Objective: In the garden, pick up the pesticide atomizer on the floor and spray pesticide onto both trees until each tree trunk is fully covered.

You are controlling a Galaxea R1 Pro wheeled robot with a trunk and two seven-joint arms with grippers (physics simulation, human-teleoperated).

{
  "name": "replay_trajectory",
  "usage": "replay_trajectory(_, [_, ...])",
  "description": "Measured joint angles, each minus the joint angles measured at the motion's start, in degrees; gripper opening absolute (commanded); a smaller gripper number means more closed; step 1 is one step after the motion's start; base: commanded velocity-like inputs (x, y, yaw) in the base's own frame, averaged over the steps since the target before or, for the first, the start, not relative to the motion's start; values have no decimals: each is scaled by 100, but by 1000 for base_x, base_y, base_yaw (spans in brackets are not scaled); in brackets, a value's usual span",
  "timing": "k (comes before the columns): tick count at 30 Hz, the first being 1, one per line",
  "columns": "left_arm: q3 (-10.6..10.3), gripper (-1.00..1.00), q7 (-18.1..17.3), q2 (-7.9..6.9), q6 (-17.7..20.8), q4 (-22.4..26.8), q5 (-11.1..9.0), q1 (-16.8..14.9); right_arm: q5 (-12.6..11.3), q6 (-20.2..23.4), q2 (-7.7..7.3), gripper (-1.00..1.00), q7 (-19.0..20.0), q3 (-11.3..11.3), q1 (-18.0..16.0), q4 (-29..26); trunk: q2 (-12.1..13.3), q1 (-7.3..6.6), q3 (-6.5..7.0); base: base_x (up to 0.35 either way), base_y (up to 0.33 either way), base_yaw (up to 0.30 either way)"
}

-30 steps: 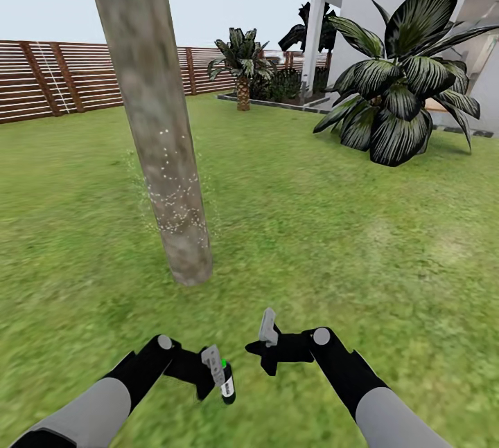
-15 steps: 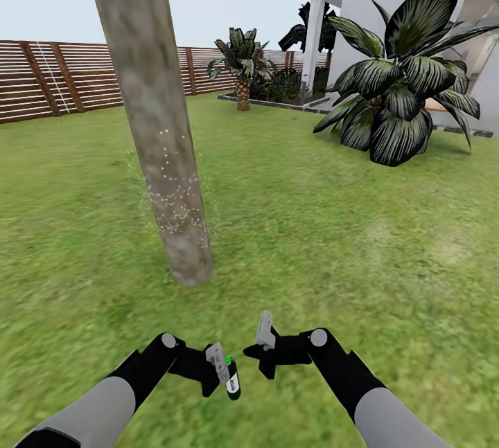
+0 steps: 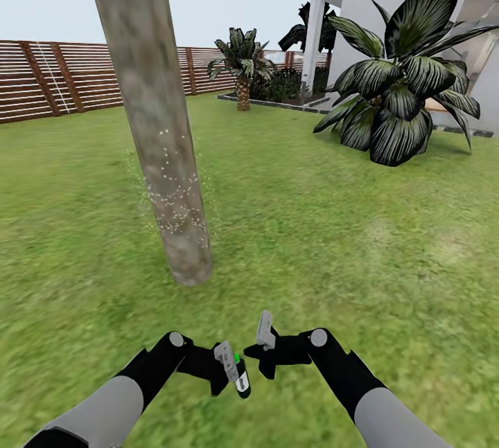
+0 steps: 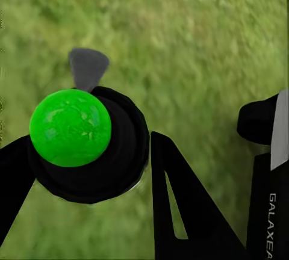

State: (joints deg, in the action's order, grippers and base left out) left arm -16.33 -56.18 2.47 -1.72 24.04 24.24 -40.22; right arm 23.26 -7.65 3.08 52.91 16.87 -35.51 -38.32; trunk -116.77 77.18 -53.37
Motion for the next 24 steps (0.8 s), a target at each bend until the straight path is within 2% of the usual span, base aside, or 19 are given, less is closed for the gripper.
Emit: replay_trajectory(24, [3, -100, -27, 51, 4, 47, -4, -12, 3, 0, 0, -100, 0, 0, 0, 0, 0, 0, 0, 0, 0, 0])
